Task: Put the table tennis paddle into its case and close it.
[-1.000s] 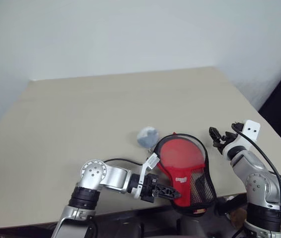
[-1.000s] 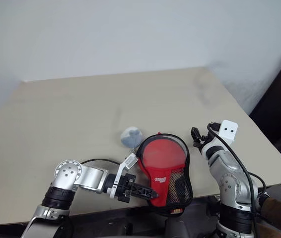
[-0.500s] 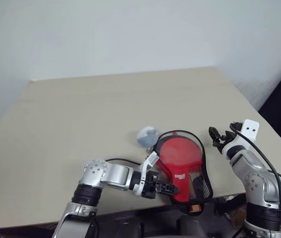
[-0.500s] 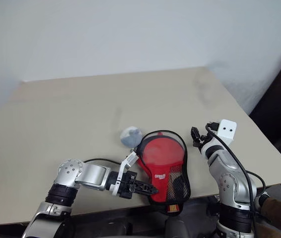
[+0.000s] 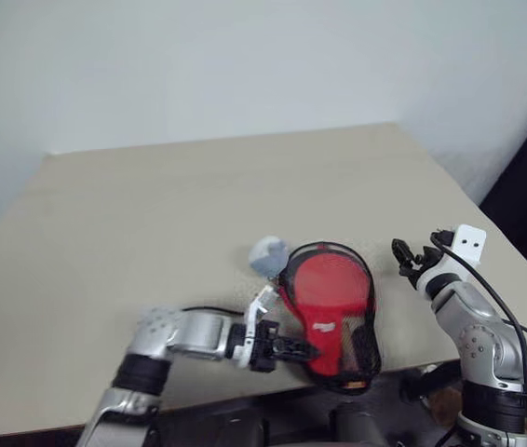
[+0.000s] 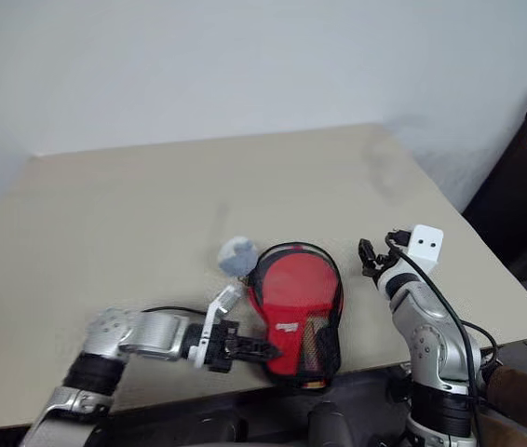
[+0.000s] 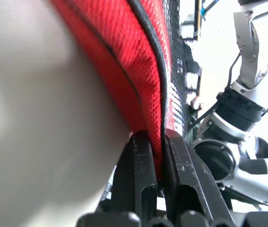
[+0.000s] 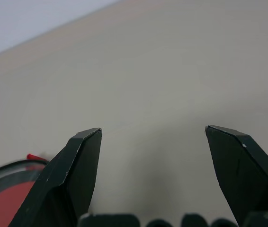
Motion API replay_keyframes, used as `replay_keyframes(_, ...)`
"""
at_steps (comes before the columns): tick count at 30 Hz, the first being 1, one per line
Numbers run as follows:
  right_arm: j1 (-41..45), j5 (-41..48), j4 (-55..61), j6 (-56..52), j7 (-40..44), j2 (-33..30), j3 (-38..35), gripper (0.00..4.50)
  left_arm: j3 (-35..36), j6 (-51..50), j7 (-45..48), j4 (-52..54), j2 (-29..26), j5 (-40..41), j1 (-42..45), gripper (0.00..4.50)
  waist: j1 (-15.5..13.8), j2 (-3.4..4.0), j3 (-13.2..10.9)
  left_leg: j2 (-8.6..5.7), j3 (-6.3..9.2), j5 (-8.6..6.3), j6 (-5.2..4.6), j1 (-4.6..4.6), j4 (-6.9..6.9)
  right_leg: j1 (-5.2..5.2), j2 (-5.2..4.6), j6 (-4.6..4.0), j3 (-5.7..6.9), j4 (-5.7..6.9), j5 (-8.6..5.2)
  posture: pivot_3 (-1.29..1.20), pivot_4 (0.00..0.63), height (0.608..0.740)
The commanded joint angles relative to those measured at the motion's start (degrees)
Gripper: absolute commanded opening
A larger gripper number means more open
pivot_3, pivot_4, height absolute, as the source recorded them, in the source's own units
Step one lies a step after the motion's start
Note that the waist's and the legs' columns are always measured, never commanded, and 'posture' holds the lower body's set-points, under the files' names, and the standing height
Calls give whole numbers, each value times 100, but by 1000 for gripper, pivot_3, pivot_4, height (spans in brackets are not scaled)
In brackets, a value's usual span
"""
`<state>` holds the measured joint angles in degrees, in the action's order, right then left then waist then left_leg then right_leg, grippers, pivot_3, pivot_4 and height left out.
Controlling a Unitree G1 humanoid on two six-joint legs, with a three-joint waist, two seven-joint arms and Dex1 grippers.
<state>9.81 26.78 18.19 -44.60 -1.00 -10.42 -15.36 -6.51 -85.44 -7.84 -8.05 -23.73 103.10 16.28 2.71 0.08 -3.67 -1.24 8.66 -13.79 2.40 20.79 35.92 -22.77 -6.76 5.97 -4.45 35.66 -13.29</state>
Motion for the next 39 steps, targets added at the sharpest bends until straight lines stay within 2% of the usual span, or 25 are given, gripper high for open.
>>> replay_keyframes(1,82,-24,135,112,53,-33,-28,3805,-80,138,213,219,-126,185,40,8,-19,-1,0,-3,0,0,0,2,5,1,-3,-3,1,-1,-2,0,0,740)
replay_keyframes(11,120,-37,99,141,53,-7,37,3805,-368,303,404,146,-303,192,213,8,-3,-1,0,-5,-1,-1,0,6,0,-6,-4,-5,-2,-2,-3,0,0,740)
replay_keyframes(25,134,-83,17,265,69,28,113,3805,-212,430,778,165,-292,-278,373,8,-1,-3,-1,-5,-2,-1,0,8,1,-7,-4,-5,-3,-3,-3,0,0,740)
replay_keyframes(32,129,-119,10,316,76,62,126,3805,-130,331,1127,-130,-317,-792,597,2082,-5,-3,-1,-5,-2,-1,0,10,1,-9,-4,-5,-2,-3,-3,0,0,740)
replay_keyframes(37,103,-134,22,316,87,66,135,3805,-9,273,1634,113,-245,-1167,583,2082,10,-3,-1,-5,-3,-1,0,16,-1,-16,-4,-2,-3,-3,-2,0,0,740)
replay_keyframes(39,111,-130,23,304,93,59,124,3805,25,199,1716,144,-233,-1242,557,2644,11,-3,-1,-4,-3,-1,0,22,-1,-24,-3,2,-4,-2,1,0,0,740)
